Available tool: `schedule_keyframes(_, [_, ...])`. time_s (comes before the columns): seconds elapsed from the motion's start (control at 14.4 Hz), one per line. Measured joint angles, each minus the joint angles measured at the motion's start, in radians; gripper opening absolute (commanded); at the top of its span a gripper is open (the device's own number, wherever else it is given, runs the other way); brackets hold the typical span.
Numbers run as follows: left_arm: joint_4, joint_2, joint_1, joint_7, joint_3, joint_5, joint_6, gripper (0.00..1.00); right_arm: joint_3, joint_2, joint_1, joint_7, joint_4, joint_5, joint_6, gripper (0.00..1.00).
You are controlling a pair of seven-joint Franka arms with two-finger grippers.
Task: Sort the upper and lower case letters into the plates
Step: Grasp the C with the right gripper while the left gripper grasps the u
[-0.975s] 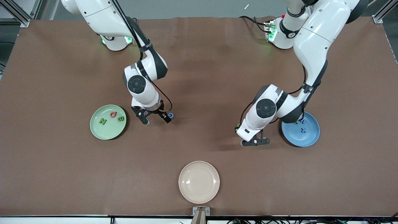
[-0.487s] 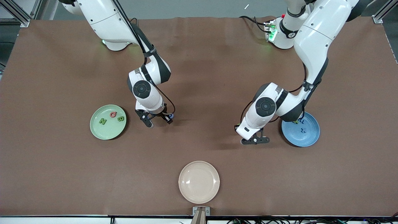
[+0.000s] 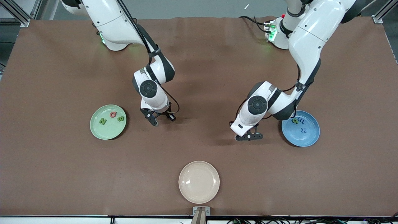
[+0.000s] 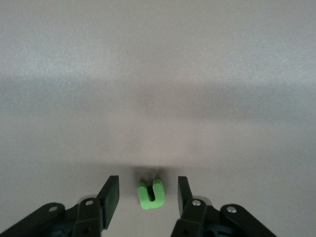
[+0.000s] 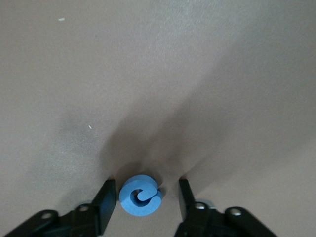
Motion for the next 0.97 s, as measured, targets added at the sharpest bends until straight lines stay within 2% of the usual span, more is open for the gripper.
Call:
schedule_keyframes(0.07, [-0.001,0.002,0.0,-0.01,0.0,0.0,0.0,0.57,0.0,0.0,0.0,0.002,0.004,0.0,-0.005,0.43])
schedule_keyframes(0.14, [-0.002,0.003,-0.001,-0.017,-0.001,0.0,0.0,0.57,-0.001,0.001,0.0,0.002,0.005,0.0,-0.006,0.32])
schedule_keyframes(0.28, [-0.002,0.005,-0.004,-0.028,-0.001,0.0,0.0,0.57,-0.003,-0.002,0.0,0.004,0.008,0.0,-0.011,0.03])
schedule_keyframes(0.35, [-0.003,0.005,-0.005,-0.03,-0.002,0.0,0.0,0.57,-0.004,-0.001,0.0,0.005,0.009,0.0,-0.012,0.0])
schedule_keyframes(0.63, [-0.005,0.012,-0.005,-0.032,-0.002,-0.001,0.0,0.57,-0.018,-0.002,-0.01,0.003,0.011,0.0,-0.02,0.0])
schedule_keyframes(0.77, [-0.006,0.018,-0.006,-0.032,-0.003,-0.001,0.0,0.56,-0.03,-0.014,-0.055,-0.056,0.027,-0.005,-0.08,0.0])
schedule_keyframes(0.97, [-0.006,0.024,-0.009,-0.054,-0.004,-0.001,0.0,0.37,-0.035,-0.087,-0.175,-0.226,0.046,-0.007,-0.224,0.0])
